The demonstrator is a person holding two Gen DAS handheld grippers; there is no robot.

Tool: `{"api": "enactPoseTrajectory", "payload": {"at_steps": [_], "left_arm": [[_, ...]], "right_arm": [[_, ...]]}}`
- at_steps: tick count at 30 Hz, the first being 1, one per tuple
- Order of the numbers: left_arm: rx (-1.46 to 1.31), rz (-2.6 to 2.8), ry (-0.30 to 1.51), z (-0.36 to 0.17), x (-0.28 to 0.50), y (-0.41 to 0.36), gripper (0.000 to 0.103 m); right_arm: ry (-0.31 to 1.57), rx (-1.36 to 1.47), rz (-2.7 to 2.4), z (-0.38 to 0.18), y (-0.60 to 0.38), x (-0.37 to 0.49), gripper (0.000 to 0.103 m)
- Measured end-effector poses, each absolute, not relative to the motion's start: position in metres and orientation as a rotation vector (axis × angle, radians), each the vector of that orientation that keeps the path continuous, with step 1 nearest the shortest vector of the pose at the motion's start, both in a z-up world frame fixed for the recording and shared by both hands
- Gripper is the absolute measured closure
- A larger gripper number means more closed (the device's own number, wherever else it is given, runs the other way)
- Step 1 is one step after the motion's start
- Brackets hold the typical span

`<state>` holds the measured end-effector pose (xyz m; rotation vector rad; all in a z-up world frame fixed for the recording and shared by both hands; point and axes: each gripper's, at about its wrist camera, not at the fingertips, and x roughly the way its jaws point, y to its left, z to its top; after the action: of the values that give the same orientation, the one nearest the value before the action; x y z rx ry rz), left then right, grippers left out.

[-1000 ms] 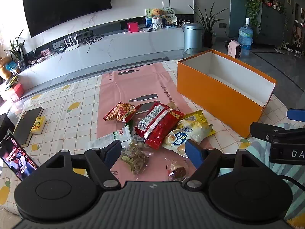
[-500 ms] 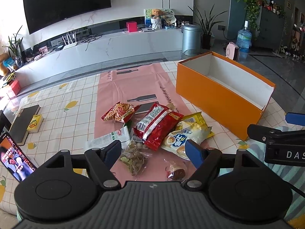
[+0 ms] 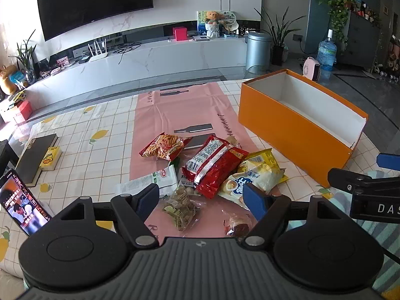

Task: Organize snacks

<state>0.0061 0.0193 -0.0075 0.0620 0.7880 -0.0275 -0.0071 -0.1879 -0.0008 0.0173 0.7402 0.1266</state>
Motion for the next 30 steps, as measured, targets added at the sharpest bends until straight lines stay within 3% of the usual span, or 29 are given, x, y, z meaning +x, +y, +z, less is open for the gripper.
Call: {"api": "enactPoseTrajectory", "payload": {"at_steps": [30], "left_arm": [[0.048, -0.047, 0.806, -0.008, 0.014, 0.018, 0.014]], "right_arm": [[0.762, 0.015, 0.123, -0.009, -0.189, 0.004, 0.004]]}}
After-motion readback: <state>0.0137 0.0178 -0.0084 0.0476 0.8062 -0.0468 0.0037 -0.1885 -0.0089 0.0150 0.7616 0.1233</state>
